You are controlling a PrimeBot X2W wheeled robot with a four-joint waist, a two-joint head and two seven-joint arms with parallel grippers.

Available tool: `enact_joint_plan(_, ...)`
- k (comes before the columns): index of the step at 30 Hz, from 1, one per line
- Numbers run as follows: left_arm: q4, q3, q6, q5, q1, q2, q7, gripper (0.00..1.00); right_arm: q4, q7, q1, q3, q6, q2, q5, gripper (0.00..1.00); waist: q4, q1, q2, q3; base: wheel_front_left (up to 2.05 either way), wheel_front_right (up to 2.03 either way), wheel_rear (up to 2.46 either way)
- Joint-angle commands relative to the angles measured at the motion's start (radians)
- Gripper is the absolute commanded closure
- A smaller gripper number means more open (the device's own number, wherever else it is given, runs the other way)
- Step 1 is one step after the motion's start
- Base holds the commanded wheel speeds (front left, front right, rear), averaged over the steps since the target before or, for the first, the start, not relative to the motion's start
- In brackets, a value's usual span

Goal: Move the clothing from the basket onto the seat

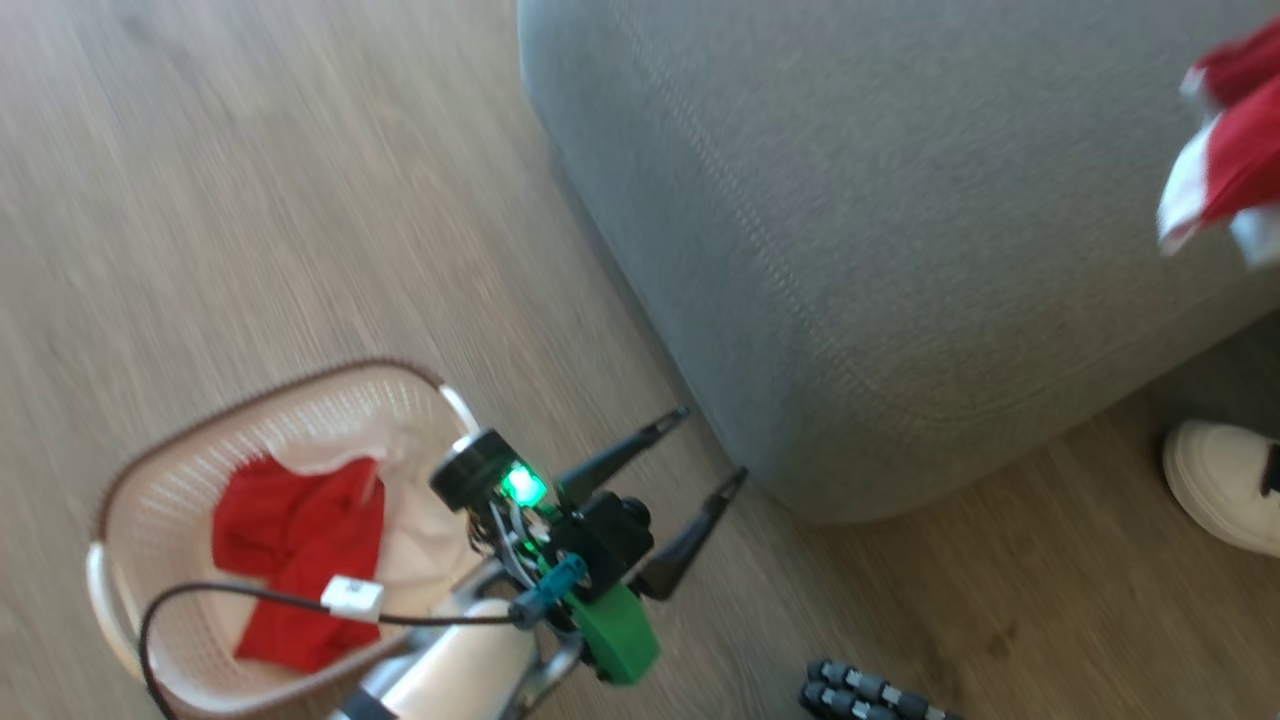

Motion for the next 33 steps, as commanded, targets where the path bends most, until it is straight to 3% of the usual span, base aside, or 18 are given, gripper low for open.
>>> enact_joint_plan(1, -0.026, 0.024, -0.003, 0.013, -0.037, 0.008, -0.005, 0.00, -0.020, -0.002, -0.034, 0.010, 0.007, -0.032, 0.009, 1.00, 0.009, -0.0001, 0.0000, 0.080, 0.00, 0.00, 0.00)
enact_joint_plan(8, -0.025, 0.019, -0.010, 0.046, -0.101, 0.069, -0.005, 0.00, 0.106, -0.002, -0.250, -0.013, 0.007, -0.118, 0.067, 1.00, 0.023, -0.0001, 0.0000, 0.250, 0.00, 0.00, 0.00)
enact_joint_plan(17, -0.012, -0.031, -0.009, 0.083, -0.142, 0.128, -0.005, 0.00, 0.311, -0.002, -0.492, 0.007, 0.007, -0.169, 0.072, 1.00, 0.059, -0.0001, 0.0000, 0.395, 0.00, 0.00, 0.00)
enact_joint_plan(27, -0.032, -0.030, 0.026, 0.073, -0.174, 0.157, -0.005, 0.00, 0.668, -0.002, -0.708, -0.011, 0.007, -0.248, 0.070, 1.00, 0.139, -0.0001, 0.0000, 0.475, 0.00, 0.00, 0.00)
enact_joint_plan(33, -0.041, -0.034, 0.043, 0.067, -0.197, 0.152, -0.005, 0.00, 0.750, -0.002, -0.783, -0.068, 0.007, -0.280, 0.067, 1.00, 0.173, -0.0001, 0.0000, 0.501, 0.00, 0.00, 0.00)
